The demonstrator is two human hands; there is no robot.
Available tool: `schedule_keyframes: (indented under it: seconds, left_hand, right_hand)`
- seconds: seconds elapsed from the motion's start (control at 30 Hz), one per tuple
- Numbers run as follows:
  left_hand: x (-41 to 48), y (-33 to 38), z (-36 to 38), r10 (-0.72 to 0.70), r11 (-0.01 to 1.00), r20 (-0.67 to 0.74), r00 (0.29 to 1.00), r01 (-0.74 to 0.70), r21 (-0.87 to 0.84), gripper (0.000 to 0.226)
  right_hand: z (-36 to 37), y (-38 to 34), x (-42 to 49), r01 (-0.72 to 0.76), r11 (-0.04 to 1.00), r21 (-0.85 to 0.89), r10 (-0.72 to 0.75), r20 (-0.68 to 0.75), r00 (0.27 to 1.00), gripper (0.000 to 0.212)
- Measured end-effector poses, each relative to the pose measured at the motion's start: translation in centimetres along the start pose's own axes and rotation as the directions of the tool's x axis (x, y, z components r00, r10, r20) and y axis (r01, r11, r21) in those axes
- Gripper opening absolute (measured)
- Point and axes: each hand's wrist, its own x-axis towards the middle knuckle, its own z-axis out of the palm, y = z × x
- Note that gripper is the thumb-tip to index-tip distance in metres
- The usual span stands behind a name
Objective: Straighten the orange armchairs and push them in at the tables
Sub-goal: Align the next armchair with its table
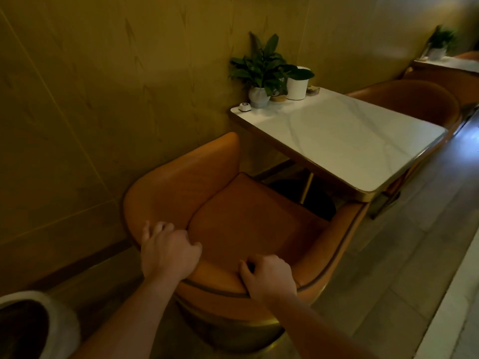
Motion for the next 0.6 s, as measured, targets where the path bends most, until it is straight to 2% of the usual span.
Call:
schedule_keyframes:
  seconds: [0.5, 0.6]
  left_hand:
    - [8.8, -1.6, 0.5, 0.017, 1.0, 0.002, 1.0, -0.017, -0.001, 0.038]
    - [10.7, -1.9, 0.6, 0.027, 1.0, 0.009, 1.0, -0.027, 0.0, 0.039]
  right_hand:
    - [1.3, -1.5, 8.8, -0.066, 0.997, 0.032, 0.064, 0.062, 0.996, 0.048]
    - [1.6, -1.8, 10.6, -0.09, 0.995, 0.051, 0.083, 0.125, 0.989, 0.048]
